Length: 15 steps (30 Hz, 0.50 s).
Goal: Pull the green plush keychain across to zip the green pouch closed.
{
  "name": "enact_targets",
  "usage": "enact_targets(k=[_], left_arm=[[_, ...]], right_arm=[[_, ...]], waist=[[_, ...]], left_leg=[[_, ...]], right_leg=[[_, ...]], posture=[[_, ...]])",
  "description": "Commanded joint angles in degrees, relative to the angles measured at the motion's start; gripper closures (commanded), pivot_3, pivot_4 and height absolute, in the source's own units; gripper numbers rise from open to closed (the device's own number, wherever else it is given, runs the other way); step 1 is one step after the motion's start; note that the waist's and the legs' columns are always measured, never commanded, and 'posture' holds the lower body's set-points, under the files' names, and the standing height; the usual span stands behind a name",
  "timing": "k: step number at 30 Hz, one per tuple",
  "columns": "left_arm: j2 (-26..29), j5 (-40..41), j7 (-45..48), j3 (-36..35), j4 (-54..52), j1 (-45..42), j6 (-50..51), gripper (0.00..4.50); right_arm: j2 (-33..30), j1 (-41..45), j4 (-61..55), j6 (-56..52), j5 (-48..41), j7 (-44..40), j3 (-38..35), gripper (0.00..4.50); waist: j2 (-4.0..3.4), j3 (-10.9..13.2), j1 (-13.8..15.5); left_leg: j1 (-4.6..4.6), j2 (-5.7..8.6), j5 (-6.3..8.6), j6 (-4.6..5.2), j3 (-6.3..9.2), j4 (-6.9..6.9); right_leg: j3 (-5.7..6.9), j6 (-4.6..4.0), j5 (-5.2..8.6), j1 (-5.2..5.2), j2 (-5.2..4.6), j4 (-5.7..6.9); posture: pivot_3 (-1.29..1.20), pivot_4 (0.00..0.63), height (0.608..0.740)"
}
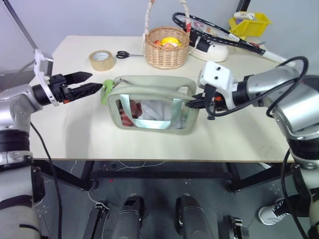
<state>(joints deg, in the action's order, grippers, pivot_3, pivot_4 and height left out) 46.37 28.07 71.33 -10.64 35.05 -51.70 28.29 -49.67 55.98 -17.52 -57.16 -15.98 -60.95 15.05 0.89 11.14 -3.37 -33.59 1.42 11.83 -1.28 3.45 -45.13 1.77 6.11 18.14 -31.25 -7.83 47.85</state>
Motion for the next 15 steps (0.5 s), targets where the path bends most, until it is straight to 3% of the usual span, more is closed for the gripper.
enact_targets(k=[1,6,7,9,15], left_arm=[[-0.7,-1.5,-0.2,0.3,3.6,-2.4,-0.6,0.00],[-3.1,-4.3,-1.9,1.0,10.8,-4.9,-1.4,0.00],[-3.6,-4.6,-2.1,0.9,11.9,-5.4,-1.6,0.25],[-4.0,-5.1,-1.8,0.6,12.9,-6.0,-2.2,0.90],[-3.5,-4.8,-0.1,-0.3,12.5,-6.0,-1.6,3.91]], right_arm=[[-0.7,0.5,-1.4,1.0,-0.2,0.8,-1.9,4.45],[-1.0,0.3,-1.7,1.1,-0.4,1.1,-2.2,4.45],[-1.1,0.3,-1.7,1.1,-0.5,1.2,-2.3,4.49],[-1.2,0.3,-1.8,1.1,-0.6,1.2,-2.4,4.50],[-1.5,0.3,-1.7,0.7,-0.9,2.0,-2.7,4.50]], waist=[[0.00,0.0,0.0],[0.00,0.0,0.1],[0.00,0.0,0.2],[0.01,0.0,0.3],[0.01,0.0,0.6]], left_leg=[[0.00,0.00,0.00,0.00,-0.01,0.00],[0.00,0.00,0.00,0.00,-0.02,0.00],[0.00,0.00,0.00,0.01,-0.03,0.00],[-0.01,0.00,0.00,0.01,-0.02,-0.01],[-0.01,0.00,0.00,0.00,-0.01,-0.02]], right_leg=[[0.00,0.00,0.00,0.00,0.01,0.00],[0.01,0.03,-0.02,-0.01,0.04,0.00],[0.01,0.03,-0.02,0.00,0.04,0.00],[0.01,0.03,-0.02,0.01,0.04,0.00],[0.02,0.02,-0.01,0.02,0.04,0.00]], posture=[[0.00,0.150,0.644],[0.00,0.150,0.644],[0.00,0.150,0.644],[0.00,0.150,0.644],[0.00,0.150,0.644]])
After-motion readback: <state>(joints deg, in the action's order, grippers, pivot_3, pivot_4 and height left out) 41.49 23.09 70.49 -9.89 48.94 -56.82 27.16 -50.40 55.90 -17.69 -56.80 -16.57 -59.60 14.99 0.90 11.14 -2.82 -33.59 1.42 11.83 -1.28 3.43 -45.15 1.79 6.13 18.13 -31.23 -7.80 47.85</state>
